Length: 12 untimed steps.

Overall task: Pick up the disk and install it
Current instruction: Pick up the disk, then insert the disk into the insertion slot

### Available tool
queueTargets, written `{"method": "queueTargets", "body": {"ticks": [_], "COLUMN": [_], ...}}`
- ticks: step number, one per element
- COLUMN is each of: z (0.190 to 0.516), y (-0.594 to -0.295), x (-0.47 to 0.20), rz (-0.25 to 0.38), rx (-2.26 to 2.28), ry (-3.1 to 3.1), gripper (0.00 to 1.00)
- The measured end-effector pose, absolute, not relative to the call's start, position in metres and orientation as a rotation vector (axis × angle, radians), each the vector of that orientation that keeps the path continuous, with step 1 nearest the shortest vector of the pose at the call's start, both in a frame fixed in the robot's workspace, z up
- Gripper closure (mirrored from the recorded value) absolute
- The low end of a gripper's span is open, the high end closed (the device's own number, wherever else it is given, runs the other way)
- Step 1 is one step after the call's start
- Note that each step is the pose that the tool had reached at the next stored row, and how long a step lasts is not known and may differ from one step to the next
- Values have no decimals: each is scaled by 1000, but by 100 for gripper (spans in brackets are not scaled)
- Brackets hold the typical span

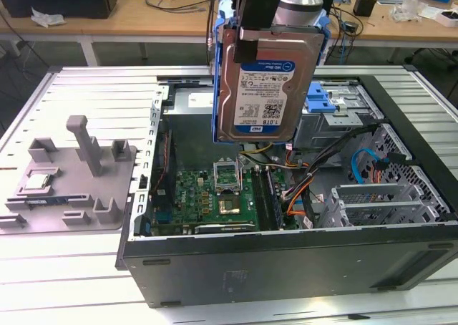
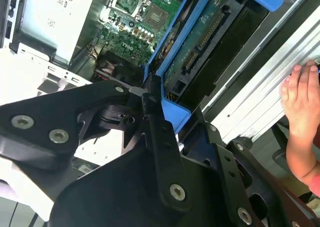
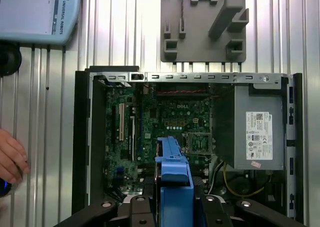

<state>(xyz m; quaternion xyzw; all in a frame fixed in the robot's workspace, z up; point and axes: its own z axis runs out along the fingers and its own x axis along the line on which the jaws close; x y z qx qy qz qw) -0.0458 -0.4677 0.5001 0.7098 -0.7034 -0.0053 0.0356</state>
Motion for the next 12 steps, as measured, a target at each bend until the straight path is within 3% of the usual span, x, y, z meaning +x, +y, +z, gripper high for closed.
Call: {"method": "queueTargets", "body": {"ticks": [12], "z": [500], "y": [-468], "x": [-46], "rz": [-16], "rx": [2181], "ry": [-2161], "gripper": [63]}}
